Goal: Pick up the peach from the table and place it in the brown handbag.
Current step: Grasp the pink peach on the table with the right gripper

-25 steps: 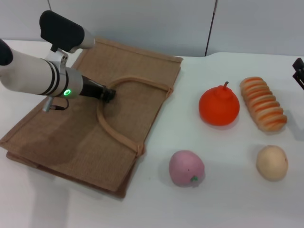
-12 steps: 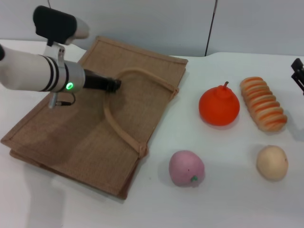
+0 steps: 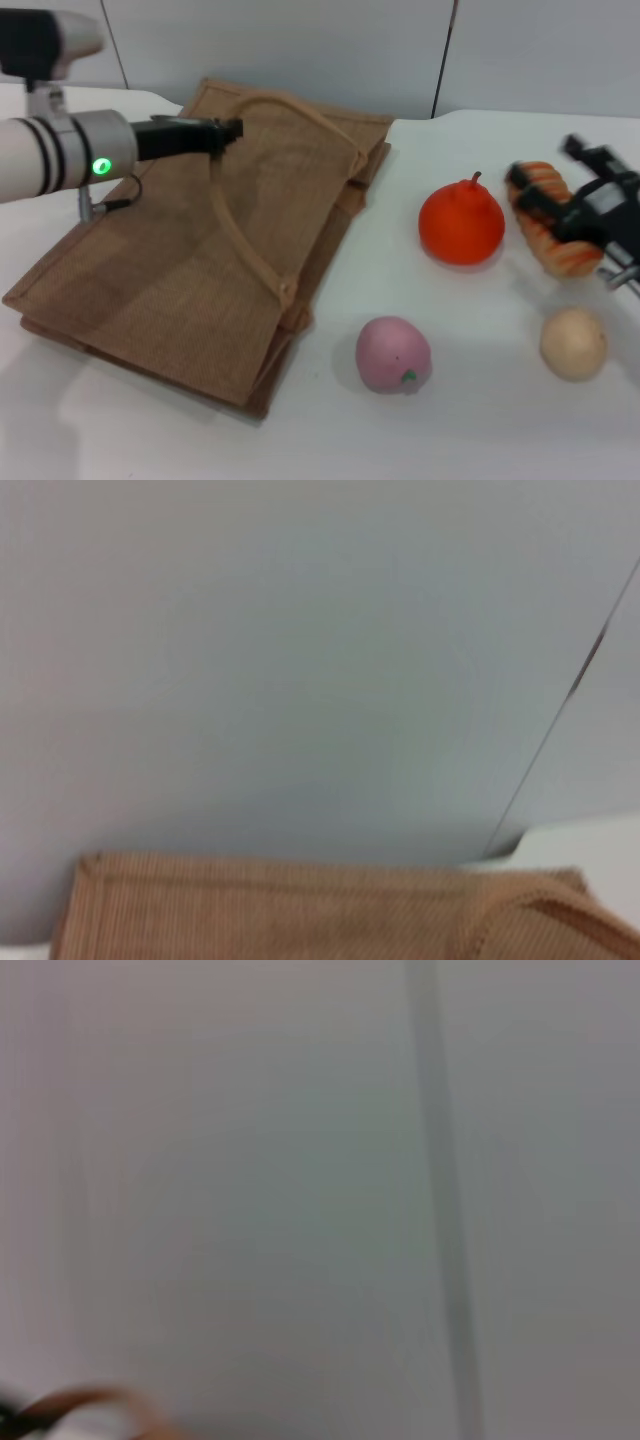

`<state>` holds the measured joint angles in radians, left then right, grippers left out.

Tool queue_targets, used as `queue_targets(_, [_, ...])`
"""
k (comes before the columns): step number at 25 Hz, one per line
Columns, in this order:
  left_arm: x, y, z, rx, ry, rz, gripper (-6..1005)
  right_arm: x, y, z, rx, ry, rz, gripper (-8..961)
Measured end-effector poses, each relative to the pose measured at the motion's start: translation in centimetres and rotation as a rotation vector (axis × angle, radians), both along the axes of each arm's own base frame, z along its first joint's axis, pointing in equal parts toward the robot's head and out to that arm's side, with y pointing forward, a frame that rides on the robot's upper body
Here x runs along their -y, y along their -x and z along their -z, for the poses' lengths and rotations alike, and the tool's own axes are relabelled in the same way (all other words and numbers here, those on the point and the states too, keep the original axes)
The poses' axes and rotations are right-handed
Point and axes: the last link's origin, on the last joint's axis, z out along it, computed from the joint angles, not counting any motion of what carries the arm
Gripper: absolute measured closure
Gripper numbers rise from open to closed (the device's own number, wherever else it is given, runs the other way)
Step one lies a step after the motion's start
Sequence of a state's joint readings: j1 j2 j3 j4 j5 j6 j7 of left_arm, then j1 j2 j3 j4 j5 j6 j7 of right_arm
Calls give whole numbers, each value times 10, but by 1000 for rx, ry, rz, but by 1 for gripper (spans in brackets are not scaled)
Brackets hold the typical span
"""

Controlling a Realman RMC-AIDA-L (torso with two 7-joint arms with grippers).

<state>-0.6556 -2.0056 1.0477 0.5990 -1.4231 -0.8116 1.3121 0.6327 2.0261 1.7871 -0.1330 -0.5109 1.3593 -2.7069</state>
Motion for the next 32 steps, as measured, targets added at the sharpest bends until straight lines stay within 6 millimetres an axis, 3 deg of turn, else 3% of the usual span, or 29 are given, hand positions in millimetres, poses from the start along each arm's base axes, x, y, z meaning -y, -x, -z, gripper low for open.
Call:
queue_targets(7, [17,8,-25,207,-87,96,862,3,24,25,133,300,-198,137])
queue_targets(15, [27,11,-38,312,-125,159,855,2,37,34,218,554,-265,137])
queue_targets(24, [32,10,-43,347,-133,195,846,5,44,43,298,742,-284,137])
queue_targets(32, [31,9,-44,351,-135,193,839,4,48,45,308,759,-293,137])
